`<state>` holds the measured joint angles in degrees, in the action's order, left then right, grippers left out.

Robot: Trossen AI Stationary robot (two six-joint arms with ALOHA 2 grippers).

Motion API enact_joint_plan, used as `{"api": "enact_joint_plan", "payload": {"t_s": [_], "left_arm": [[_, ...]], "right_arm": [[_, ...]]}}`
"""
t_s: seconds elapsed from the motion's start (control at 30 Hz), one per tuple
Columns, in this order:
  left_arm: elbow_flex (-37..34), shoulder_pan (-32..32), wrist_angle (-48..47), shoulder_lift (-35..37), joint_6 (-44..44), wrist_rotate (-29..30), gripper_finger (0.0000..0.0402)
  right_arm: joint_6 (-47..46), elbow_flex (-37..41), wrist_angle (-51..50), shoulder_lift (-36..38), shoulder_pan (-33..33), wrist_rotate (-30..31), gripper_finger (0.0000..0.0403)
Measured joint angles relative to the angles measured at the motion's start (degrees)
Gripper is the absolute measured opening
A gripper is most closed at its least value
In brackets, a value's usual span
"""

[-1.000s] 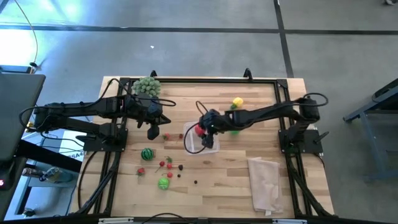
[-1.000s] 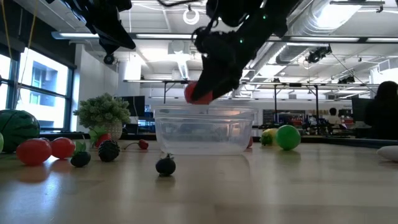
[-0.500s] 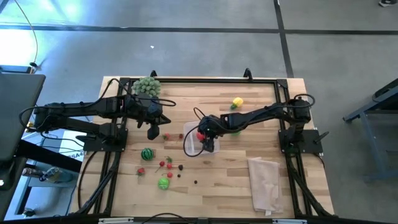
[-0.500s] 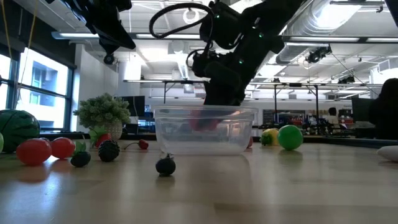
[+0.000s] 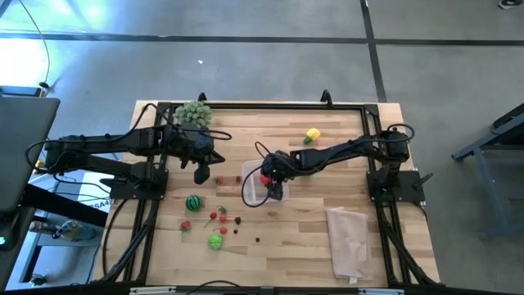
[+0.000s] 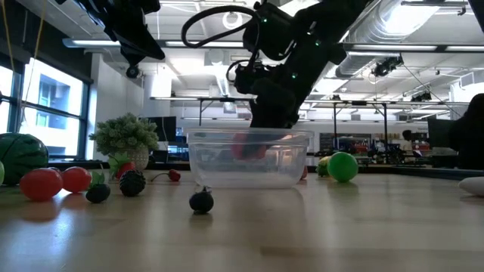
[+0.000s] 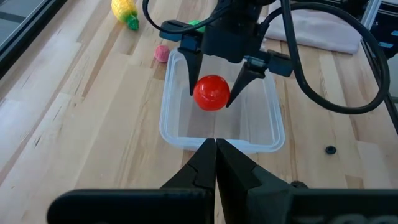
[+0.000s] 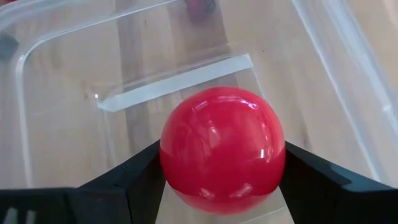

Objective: Pick and placing Produce into tupperware
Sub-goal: Put the red tomato into the transparent bin, then put the yellow pineapple into the transparent bin

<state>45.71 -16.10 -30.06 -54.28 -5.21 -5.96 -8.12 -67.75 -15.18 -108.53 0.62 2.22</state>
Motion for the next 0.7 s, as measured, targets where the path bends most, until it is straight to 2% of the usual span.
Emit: {"api": "enact_joint_plan", "payload": {"t_s": [0.4, 0.7], "left_arm": [[0.0, 0.0, 0.0, 0.0, 0.0, 0.0, 0.0001], [0.0, 0.0, 0.0, 0.0, 0.0, 0.0, 0.0001]], "right_arm": [[-0.2, 0.0, 0.8, 0.0, 0.0, 0.2, 0.0288], [-0.7, -3.4, -0.4, 0.0, 0.1, -4.0, 0.0289]]}}
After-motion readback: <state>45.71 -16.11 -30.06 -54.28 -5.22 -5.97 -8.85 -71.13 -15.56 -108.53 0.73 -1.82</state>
